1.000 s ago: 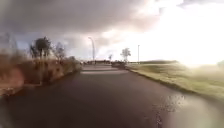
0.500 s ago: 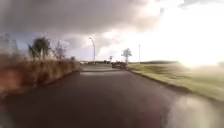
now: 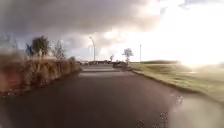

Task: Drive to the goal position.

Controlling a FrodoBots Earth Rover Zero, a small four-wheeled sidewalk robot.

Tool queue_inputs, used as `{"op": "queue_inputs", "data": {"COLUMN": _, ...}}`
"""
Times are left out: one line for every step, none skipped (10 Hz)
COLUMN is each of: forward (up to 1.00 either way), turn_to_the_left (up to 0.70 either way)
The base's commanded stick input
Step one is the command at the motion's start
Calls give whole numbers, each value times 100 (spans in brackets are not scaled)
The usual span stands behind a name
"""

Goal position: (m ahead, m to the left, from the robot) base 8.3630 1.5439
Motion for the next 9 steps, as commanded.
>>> {"op": "queue_inputs", "data": {"forward": 70, "turn_to_the_left": 0}}
{"op": "queue_inputs", "data": {"forward": 70, "turn_to_the_left": 0}}
{"op": "queue_inputs", "data": {"forward": 70, "turn_to_the_left": 0}}
{"op": "queue_inputs", "data": {"forward": 70, "turn_to_the_left": 0}}
{"op": "queue_inputs", "data": {"forward": 70, "turn_to_the_left": 0}}
{"op": "queue_inputs", "data": {"forward": 70, "turn_to_the_left": 0}}
{"op": "queue_inputs", "data": {"forward": 70, "turn_to_the_left": 0}}
{"op": "queue_inputs", "data": {"forward": 70, "turn_to_the_left": 0}}
{"op": "queue_inputs", "data": {"forward": 70, "turn_to_the_left": 0}}
